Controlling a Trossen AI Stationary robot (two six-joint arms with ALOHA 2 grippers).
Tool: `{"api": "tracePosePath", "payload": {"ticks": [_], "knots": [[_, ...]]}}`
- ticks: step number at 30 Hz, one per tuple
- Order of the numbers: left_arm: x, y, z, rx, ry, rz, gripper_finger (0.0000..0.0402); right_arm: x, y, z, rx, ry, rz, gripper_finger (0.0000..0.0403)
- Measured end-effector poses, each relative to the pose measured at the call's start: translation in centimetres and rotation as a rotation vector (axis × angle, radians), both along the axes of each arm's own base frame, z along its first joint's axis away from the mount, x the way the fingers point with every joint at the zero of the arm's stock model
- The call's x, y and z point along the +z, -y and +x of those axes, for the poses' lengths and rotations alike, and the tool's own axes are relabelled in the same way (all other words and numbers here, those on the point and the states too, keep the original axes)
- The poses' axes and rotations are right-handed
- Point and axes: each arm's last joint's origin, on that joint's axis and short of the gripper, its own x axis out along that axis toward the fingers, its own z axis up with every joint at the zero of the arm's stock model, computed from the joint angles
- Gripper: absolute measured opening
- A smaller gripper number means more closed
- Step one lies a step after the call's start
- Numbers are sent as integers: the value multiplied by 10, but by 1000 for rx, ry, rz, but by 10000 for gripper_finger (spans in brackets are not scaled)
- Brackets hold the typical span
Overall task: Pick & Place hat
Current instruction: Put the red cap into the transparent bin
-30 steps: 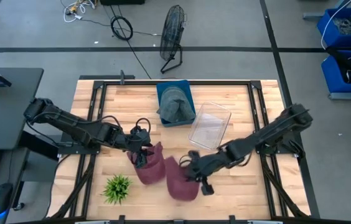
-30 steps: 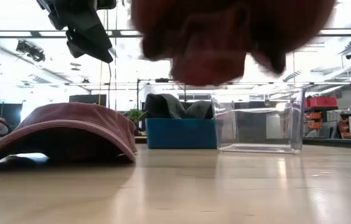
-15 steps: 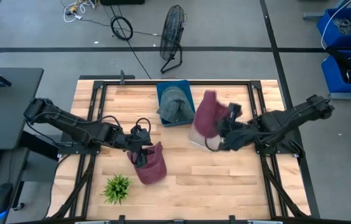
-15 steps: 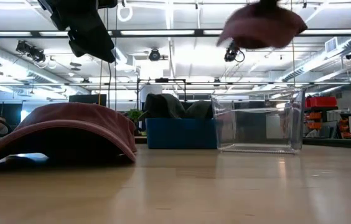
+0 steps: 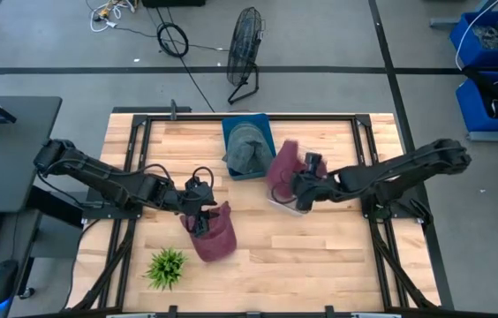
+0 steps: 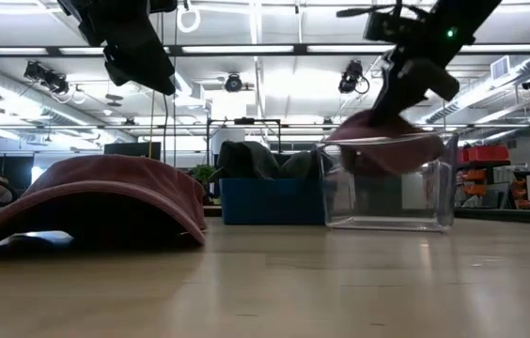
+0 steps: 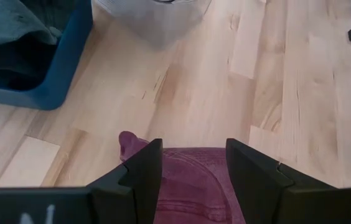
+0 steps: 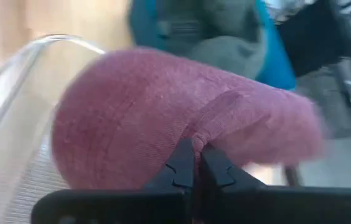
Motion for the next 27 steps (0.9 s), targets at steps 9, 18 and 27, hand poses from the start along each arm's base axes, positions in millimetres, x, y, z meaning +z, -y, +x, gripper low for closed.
{"api": "tracePosePath", "payload": {"ticks": [9, 18, 27], "knots": [[0, 0, 0, -2, -1, 3, 181, -12, 0, 0, 98, -52, 72, 2], [0, 0, 0, -2, -1, 3, 181, -17, -2, -1, 242, -122, 189, 2], [0, 0, 0, 0, -2, 1, 181, -15, 0, 2, 254, -90, 110, 38]]}}
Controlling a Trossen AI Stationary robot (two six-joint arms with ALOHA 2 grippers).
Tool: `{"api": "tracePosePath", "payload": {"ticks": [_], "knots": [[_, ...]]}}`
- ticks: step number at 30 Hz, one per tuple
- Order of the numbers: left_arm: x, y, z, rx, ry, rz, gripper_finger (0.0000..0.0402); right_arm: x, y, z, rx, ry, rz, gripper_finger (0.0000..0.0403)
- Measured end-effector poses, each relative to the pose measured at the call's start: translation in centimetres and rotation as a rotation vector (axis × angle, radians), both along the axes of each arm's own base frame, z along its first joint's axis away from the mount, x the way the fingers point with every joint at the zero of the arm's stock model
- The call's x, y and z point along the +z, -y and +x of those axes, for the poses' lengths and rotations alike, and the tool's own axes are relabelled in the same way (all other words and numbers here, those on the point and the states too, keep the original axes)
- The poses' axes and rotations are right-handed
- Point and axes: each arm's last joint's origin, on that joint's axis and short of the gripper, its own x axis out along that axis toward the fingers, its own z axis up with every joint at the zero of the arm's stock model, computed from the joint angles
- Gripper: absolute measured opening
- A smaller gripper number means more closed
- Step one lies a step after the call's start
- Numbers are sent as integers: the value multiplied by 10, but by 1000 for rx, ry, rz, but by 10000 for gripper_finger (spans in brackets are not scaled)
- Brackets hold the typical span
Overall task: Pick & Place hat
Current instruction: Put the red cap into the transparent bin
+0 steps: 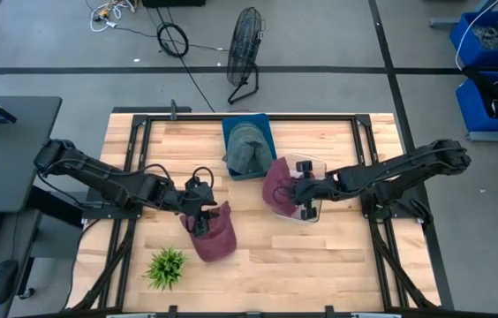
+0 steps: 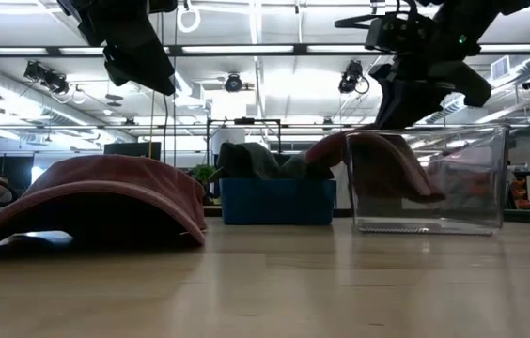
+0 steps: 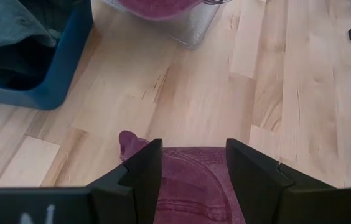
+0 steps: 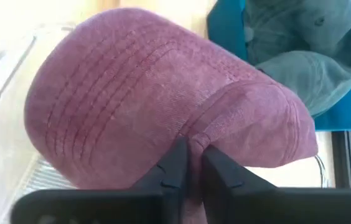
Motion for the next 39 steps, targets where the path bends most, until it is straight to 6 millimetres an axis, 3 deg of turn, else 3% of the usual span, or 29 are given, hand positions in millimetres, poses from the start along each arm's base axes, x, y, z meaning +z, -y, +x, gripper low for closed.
{"api": "tracePosePath", "payload": {"ticks": [10, 17, 22, 29, 35, 39], "knots": [[0, 0, 0, 0, -2, 1, 181, -1, 2, -12, -102, -67, 24, 126], [0, 0, 0, -1, -5, 2, 181, 34, 2, -4, -106, 68, -6, 189], [0, 0, 0, 0, -5, 2, 181, 49, 17, 9, -166, 209, 57, 203], [0, 0, 0, -1, -3, 1, 181, 26, 48, 10, -421, 207, 250, 191], [0, 0, 0, -1, -3, 2, 181, -2, 59, 12, -538, 155, 287, 176], [0, 0, 0, -1, -4, 2, 181, -9, 60, 16, -545, 146, 282, 164]]}}
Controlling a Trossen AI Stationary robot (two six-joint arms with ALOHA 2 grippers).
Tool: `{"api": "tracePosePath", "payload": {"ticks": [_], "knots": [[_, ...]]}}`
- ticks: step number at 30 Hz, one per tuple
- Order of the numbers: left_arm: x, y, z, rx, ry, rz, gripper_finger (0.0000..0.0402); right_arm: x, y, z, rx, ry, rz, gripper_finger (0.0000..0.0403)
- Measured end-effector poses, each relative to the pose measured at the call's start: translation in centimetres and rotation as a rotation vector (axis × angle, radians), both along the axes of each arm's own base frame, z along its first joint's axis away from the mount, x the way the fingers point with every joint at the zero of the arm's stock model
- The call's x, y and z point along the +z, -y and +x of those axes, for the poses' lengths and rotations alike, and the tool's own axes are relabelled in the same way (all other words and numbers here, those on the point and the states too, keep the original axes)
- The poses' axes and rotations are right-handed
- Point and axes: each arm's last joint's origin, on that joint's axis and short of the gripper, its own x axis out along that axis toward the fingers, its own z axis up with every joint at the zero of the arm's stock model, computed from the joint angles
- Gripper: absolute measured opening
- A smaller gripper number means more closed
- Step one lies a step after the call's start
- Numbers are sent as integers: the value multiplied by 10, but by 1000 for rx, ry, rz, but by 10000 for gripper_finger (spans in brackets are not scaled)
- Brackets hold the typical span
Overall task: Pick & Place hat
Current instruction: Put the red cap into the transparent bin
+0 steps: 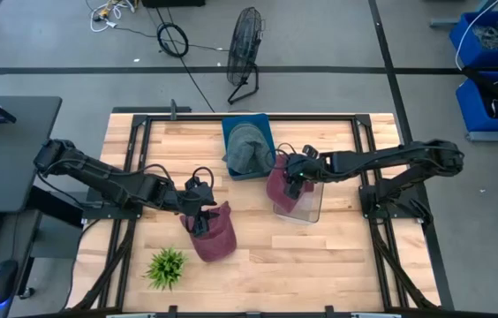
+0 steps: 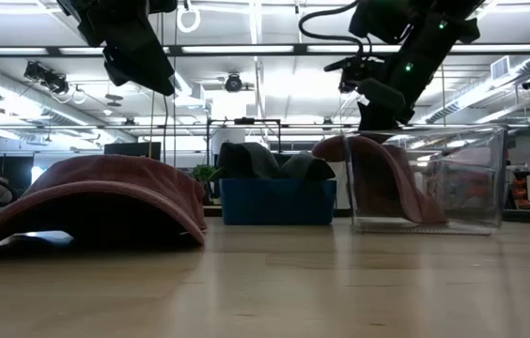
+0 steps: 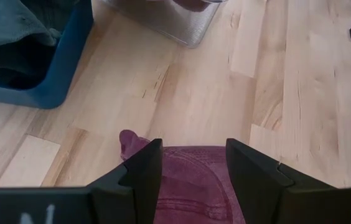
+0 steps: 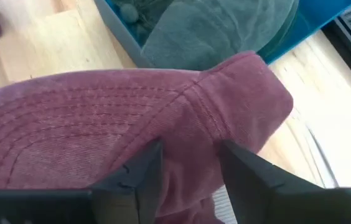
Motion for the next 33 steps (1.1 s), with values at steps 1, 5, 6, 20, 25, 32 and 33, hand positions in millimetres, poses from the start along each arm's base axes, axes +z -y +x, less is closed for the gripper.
{"api": "tracePosePath", "payload": {"ticks": [1, 5, 6, 20, 25, 32, 33], "knots": [[0, 0, 0, 0, 0, 0, 181, 0, 0, 1, 4, 3, -2, 158], [0, 0, 0, 0, -2, 1, 181, -1, 0, 4, 24, 17, -9, 97], [0, 0, 0, 0, -2, 1, 181, -1, 0, 5, 32, 18, -13, 72], [-1, 0, -1, 1, -17, 4, 181, 42, -12, -10, 143, 37, -46, 2], [-1, 0, -1, 2, -17, 3, 181, 41, -22, -26, 177, -97, -25, 2], [-1, 0, -1, 1, -19, 5, 181, 31, -35, -40, 287, -268, -29, 1], [-1, -1, -1, 2, -19, 5, 181, 30, -36, -41, 307, -277, -32, 1]]}}
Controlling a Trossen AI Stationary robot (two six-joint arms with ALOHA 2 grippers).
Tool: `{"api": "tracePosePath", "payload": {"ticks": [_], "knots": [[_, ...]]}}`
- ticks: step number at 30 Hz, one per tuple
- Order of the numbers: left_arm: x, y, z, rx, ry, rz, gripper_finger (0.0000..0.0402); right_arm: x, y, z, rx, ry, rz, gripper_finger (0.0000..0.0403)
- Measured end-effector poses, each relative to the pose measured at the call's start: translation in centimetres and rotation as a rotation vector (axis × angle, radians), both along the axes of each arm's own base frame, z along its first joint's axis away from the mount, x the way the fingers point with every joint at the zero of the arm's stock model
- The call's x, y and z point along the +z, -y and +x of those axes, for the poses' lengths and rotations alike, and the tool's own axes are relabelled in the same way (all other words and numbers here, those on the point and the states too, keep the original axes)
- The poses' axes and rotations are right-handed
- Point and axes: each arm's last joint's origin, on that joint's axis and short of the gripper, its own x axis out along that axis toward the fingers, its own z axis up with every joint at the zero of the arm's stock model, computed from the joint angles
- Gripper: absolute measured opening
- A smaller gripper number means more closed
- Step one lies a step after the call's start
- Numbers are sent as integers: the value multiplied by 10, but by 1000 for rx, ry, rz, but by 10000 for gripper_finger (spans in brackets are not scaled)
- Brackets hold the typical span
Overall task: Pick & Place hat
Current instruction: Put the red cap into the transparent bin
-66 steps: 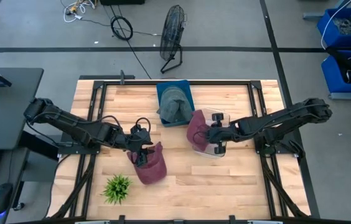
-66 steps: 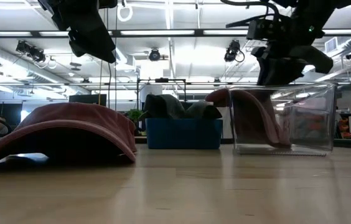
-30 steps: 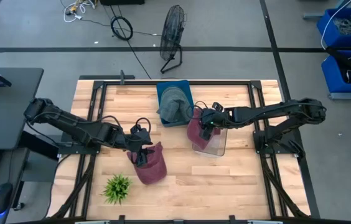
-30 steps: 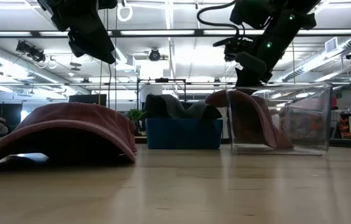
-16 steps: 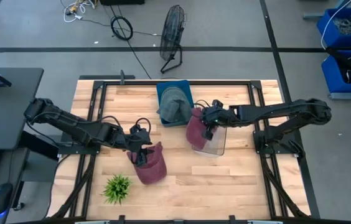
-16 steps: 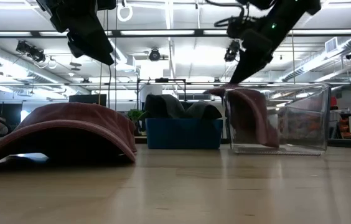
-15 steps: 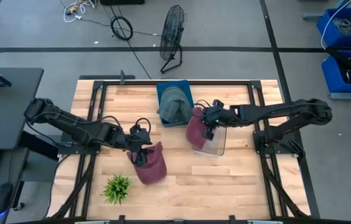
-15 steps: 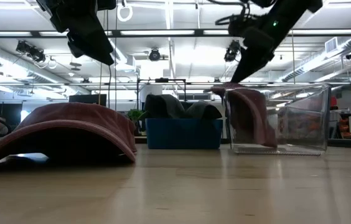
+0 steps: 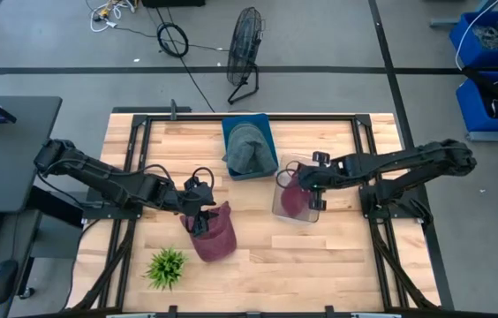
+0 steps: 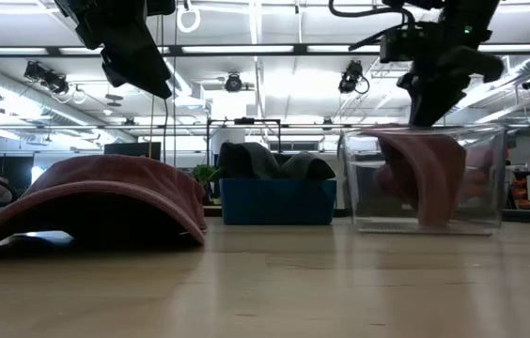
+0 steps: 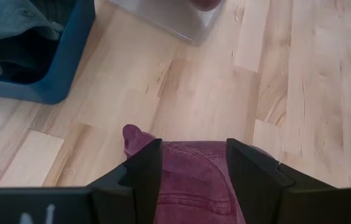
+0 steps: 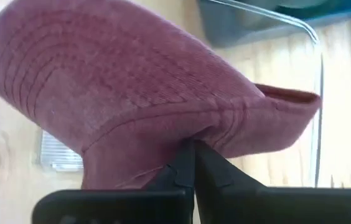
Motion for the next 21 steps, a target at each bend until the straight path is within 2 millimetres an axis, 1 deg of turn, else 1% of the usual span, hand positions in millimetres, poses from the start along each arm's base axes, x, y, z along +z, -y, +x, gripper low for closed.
{"api": "tracePosePath", "payload": {"ticks": [4, 9, 15, 18, 21], "knots": [[0, 0, 0, 3, 1, 3, 181, -9, -3, 3, 87, -46, 20, 1], [0, 0, 0, 4, 1, 5, 181, -25, -3, 14, 174, -64, 1, 0], [0, 0, 0, 4, 3, 5, 181, -39, -3, 29, 192, -63, -13, 0], [0, 0, 0, 8, 4, 0, 181, -45, -4, 35, 200, -62, -21, 10], [0, 0, 0, 20, 6, -12, 181, -48, -4, 37, 213, -74, -28, 34]]}}
